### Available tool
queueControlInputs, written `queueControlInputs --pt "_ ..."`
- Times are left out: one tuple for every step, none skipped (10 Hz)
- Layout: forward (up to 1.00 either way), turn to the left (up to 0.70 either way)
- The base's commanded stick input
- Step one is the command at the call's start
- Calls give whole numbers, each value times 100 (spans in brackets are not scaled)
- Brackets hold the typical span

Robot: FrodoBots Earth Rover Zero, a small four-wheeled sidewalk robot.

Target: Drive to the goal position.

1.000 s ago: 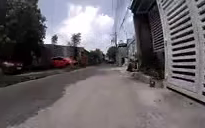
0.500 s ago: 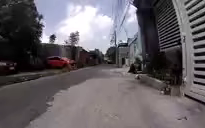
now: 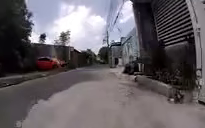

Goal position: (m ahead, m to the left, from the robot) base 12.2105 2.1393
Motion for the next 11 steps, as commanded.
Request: queueControlInputs --pt "100 0" --pt "100 0" --pt "100 0" --pt "100 0" --pt "100 0" --pt "100 8" --pt "100 27" --pt "100 27" --pt "100 8" --pt "100 0" --pt "100 8"
